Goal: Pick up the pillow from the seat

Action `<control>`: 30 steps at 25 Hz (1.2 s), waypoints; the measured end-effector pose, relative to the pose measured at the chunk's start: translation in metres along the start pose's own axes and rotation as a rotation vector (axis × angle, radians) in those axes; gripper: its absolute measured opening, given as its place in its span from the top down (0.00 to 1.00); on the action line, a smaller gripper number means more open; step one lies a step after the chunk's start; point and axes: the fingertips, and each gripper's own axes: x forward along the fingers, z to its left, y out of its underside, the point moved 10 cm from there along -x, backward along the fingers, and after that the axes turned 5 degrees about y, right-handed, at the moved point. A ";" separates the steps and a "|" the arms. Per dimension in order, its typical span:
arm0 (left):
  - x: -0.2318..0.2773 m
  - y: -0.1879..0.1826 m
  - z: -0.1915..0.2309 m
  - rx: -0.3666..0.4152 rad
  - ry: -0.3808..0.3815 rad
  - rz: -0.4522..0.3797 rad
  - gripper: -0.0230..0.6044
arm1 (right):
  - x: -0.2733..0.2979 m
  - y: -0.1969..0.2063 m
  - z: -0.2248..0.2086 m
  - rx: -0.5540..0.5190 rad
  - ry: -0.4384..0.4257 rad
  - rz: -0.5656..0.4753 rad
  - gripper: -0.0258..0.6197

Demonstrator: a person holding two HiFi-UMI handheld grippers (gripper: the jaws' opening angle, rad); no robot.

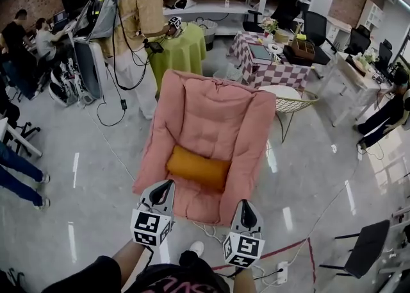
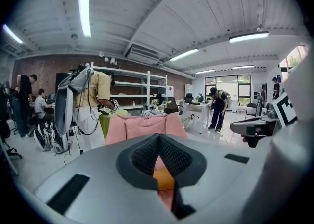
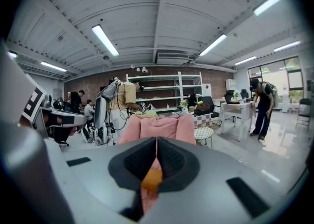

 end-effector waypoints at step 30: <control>0.016 -0.023 0.002 -0.008 -0.054 -0.038 0.95 | 0.027 -0.010 -0.014 0.024 -0.038 -0.015 0.93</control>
